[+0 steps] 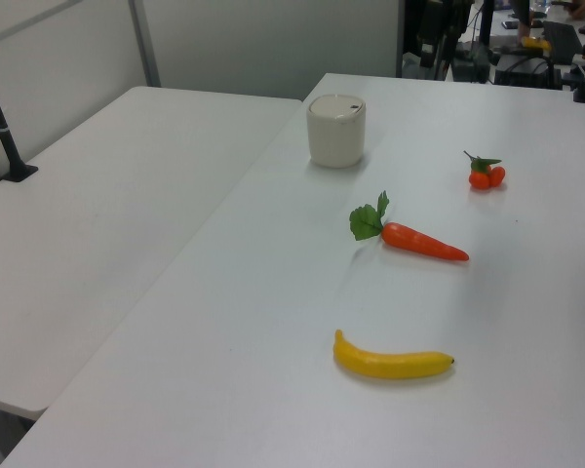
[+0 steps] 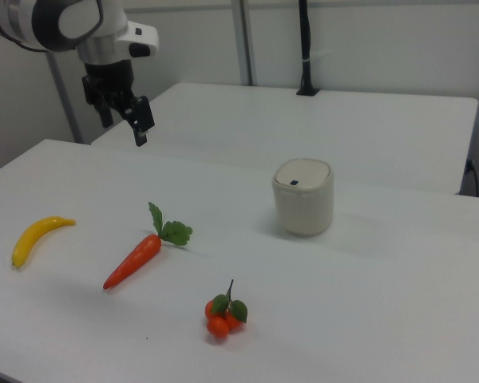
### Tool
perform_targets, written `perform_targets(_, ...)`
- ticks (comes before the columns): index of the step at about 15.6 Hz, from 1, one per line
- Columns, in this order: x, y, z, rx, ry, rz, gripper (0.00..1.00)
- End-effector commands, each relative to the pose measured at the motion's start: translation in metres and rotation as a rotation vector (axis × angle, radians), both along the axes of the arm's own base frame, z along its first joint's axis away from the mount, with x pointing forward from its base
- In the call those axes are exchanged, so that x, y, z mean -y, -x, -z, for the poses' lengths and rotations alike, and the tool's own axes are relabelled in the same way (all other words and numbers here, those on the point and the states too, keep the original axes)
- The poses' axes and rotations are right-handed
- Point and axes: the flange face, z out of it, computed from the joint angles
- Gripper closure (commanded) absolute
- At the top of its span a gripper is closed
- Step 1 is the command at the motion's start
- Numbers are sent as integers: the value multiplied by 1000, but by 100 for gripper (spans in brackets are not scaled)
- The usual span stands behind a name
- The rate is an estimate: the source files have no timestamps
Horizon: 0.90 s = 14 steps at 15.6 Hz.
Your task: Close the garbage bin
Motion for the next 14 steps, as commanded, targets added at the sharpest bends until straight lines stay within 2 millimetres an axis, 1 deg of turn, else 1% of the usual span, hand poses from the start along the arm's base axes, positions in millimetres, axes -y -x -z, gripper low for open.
perform_targets(1, -15, 17, -2, -25, 46, -29, 0)
perform_targets(3, -15, 17, -1, -22, 75, -42, 0)
perform_targets(7, -25, 15, 10, -25, 154, -172, 0)
perform_targets(10, -19, 9, 13, 21, 160, -208, 0)
perform_targets(11, -15, 9, 15, 24, 163, -226, 0)
perform_targets(13, -6, 9, 12, 29, 159, -224, 0)
perform_targets(14, -6, 9, 13, 27, 157, -224, 0)
